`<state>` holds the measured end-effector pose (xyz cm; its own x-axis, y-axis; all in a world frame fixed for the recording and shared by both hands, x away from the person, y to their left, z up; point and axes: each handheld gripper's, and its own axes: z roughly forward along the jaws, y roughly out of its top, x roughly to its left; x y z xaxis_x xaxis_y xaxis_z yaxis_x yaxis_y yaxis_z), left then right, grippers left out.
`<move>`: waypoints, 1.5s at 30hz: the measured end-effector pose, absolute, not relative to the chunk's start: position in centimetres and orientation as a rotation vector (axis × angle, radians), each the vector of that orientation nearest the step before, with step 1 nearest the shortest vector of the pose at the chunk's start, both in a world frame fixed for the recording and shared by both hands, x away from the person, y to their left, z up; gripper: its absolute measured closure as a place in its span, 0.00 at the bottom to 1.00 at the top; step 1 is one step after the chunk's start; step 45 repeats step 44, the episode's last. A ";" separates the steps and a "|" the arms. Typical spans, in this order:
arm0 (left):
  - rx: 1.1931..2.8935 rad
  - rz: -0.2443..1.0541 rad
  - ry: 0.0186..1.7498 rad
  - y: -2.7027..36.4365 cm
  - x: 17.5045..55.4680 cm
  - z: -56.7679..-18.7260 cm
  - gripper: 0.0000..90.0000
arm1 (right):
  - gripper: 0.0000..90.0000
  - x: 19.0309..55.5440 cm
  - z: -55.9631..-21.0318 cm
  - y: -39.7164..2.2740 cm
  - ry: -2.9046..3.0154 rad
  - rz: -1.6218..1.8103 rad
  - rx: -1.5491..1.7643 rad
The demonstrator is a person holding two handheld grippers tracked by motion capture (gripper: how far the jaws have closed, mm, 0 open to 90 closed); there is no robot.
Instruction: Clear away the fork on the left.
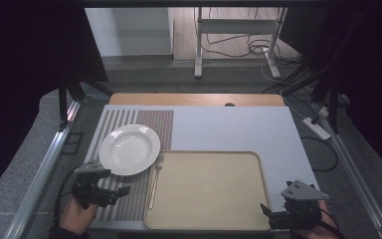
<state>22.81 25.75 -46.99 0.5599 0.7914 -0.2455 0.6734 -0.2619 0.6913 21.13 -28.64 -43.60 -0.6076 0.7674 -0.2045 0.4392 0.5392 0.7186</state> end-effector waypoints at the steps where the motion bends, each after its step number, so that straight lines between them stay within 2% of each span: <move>1: 2.005 0.188 1.178 25.8 22.7 -47.0 0.00 | 0.00 21.1 -43.6 -28.6 2.272 0.862 0.975; 18: 1.947 0.210 1.223 27.6 20.0 -46.9 0.00 | 0.00 21.1 -43.6 -28.6 2.272 0.861 0.977; 35: 1.939 0.319 1.225 28.2 17.5 -46.3 0.00 | 0.00 21.3 -43.5 -28.9 2.245 0.874 1.037; 45: 1.966 0.328 1.206 28.0 17.4 -46.2 0.00 | 0.00 21.5 -43.5 -29.1 2.239 0.870 1.073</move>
